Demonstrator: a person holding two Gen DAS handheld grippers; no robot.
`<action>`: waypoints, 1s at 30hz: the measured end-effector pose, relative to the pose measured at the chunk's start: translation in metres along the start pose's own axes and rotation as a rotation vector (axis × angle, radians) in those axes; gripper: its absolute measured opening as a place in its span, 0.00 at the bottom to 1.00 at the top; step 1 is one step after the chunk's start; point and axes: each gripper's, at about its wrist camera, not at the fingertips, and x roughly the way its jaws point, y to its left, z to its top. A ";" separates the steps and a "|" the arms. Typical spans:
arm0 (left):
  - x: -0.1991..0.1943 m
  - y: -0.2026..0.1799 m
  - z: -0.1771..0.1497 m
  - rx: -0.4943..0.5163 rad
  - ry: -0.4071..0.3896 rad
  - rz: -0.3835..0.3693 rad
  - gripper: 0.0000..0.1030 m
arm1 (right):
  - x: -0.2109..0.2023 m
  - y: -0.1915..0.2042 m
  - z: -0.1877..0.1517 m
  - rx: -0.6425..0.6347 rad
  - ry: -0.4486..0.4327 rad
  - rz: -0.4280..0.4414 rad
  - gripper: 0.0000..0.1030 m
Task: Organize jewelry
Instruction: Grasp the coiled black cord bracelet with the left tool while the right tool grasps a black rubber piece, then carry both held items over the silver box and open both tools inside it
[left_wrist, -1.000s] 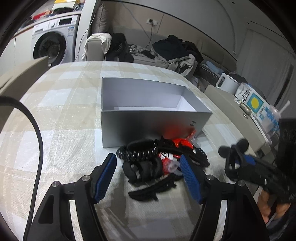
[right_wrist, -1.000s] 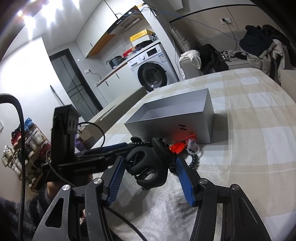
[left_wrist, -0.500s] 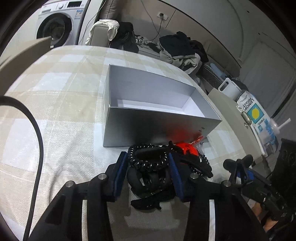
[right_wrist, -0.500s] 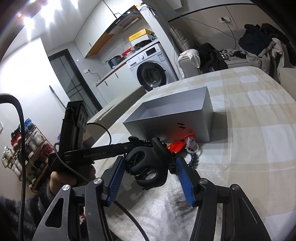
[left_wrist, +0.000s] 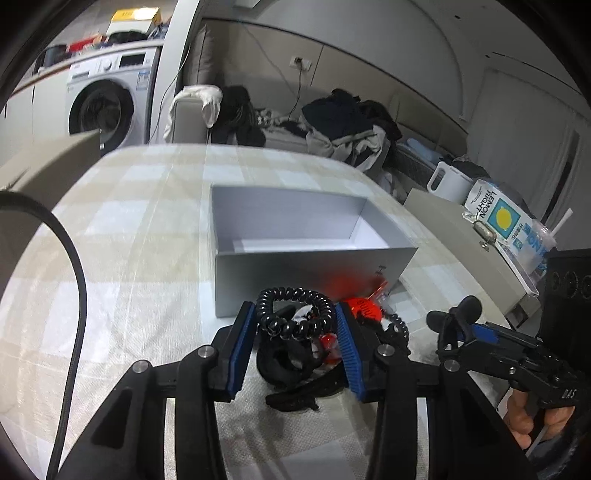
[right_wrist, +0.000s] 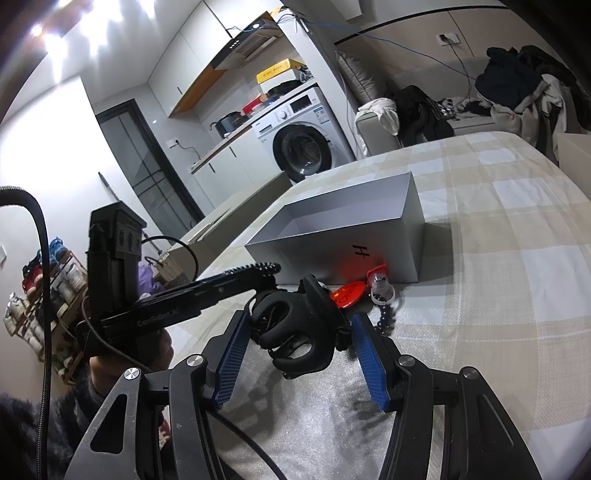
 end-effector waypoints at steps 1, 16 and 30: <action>-0.001 -0.001 0.001 0.009 -0.011 0.000 0.36 | 0.000 0.000 0.000 0.001 -0.001 0.000 0.54; -0.017 -0.011 0.008 0.065 -0.085 -0.003 0.36 | -0.007 -0.002 0.019 0.009 -0.048 -0.034 0.54; -0.016 -0.011 0.031 0.092 -0.113 0.004 0.36 | 0.008 0.004 0.076 0.017 -0.060 -0.062 0.54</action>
